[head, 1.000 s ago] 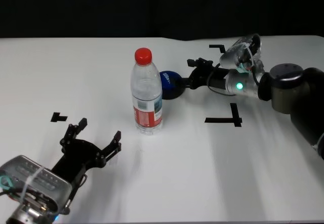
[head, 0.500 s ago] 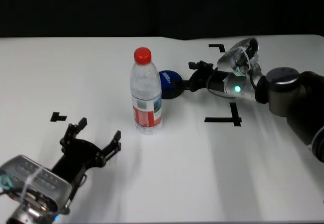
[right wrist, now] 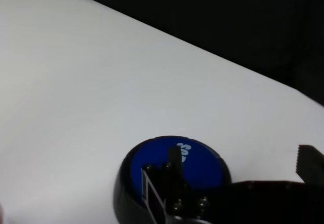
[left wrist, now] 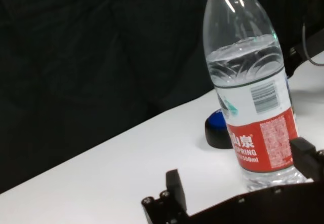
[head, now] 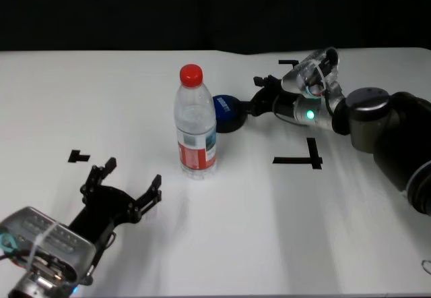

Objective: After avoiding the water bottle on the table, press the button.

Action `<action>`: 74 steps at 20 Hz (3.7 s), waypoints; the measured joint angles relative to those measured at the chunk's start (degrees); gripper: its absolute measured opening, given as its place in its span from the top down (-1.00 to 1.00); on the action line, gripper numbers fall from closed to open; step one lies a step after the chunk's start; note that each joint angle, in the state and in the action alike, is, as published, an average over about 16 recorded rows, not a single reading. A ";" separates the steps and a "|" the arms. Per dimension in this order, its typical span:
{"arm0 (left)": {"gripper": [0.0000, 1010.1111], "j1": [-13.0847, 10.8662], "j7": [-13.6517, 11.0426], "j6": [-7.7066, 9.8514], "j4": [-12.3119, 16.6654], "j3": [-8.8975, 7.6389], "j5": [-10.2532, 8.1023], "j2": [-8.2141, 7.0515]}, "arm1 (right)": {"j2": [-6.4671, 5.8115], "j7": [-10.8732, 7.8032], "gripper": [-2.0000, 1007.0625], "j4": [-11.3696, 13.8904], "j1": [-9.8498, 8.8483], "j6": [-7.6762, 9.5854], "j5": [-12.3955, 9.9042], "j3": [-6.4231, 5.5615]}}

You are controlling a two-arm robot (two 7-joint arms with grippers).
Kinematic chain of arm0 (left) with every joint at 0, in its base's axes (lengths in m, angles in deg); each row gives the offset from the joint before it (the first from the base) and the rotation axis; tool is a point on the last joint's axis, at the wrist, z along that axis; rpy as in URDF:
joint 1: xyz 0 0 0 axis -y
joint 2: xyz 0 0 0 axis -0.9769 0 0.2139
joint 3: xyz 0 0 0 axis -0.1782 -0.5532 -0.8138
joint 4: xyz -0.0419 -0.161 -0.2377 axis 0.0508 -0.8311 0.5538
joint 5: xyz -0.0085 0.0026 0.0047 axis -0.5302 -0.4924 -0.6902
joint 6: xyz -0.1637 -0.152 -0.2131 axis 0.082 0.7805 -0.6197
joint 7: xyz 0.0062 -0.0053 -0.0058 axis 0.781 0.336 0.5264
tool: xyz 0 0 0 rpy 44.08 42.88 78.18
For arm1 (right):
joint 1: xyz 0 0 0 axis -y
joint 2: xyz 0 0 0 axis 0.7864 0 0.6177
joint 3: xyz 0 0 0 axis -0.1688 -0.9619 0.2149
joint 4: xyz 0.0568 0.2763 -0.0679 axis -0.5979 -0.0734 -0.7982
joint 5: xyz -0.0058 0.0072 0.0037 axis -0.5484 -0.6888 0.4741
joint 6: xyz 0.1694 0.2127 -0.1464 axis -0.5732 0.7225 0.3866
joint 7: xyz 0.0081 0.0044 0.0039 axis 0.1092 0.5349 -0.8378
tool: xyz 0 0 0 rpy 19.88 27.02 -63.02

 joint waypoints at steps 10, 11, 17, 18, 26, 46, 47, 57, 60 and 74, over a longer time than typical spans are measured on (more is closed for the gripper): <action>-0.99 0.00 0.00 0.00 0.00 0.00 0.00 0.00 | 0.66 2.34 -0.99 0.01 0.07 0.53 2.22 -1.04; -0.99 0.00 0.00 0.00 0.00 0.00 0.00 0.00 | 0.81 2.32 -0.99 -0.36 0.24 0.39 2.37 -1.15; -0.99 0.00 0.00 0.00 0.00 0.00 0.00 0.00 | 2.00 1.90 -0.99 -3.51 1.66 -0.94 3.29 -1.72; -0.99 0.00 0.00 0.00 0.00 0.00 0.00 0.00 | 2.22 1.86 -0.99 -4.12 1.93 -1.20 3.49 -1.78; -0.99 0.00 0.00 0.00 0.00 0.00 0.00 0.00 | 3.48 1.67 -0.99 -7.45 3.27 -2.58 5.13 -2.13; -0.99 0.00 0.00 0.00 0.00 0.00 0.00 0.00 | 1.73 3.14 -0.99 2.68 -2.11 -1.63 1.51 -7.97; -0.99 0.00 0.00 0.00 0.00 0.00 0.00 0.00 | 1.56 3.29 -0.99 3.50 -2.50 -1.65 1.07 -8.29; -0.99 0.00 0.00 0.00 0.00 0.00 0.00 0.00 | -1.89 6.66 -0.99 17.66 -9.60 1.08 -1.59 -10.08; -0.99 0.00 0.00 0.00 0.00 0.00 0.00 0.00 | -3.51 8.75 -0.99 24.21 -13.30 2.82 -2.22 -10.86; -0.99 0.00 0.00 0.00 0.00 0.00 0.00 0.00 | -8.27 23.86 -0.99 53.91 -33.90 11.88 -1.49 -17.08</action>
